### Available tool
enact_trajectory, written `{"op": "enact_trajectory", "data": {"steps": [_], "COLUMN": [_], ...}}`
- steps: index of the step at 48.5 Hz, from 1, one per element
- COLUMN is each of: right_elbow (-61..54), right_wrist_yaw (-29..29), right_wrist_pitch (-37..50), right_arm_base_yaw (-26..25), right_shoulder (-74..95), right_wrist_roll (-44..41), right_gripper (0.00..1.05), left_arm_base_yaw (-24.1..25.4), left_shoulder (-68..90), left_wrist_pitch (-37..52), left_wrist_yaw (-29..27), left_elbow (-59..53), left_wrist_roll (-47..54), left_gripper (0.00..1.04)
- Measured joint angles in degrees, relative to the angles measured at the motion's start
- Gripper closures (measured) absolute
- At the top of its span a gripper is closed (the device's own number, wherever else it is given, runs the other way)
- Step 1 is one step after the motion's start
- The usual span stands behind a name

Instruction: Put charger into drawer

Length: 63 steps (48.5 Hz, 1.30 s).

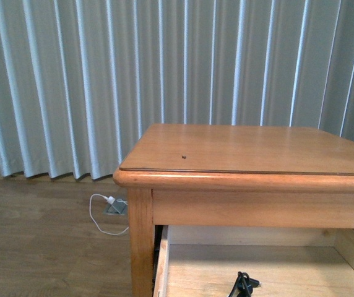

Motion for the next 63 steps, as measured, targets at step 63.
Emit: {"op": "enact_trajectory", "data": {"steps": [63], "right_elbow": [24.7], "right_wrist_yaw": [19.6], "right_wrist_pitch": [51.2], "right_arm_base_yaw": [8.9], "right_shoulder": [67.0], "right_wrist_roll": [8.8], "right_gripper": [0.09], "left_arm_base_yaw": [0.0], "left_shoulder": [0.0], "left_wrist_pitch": [0.0], "left_wrist_yaw": [0.0], "left_elbow": [0.0], "left_wrist_roll": [0.0], "left_gripper": [0.06]}}
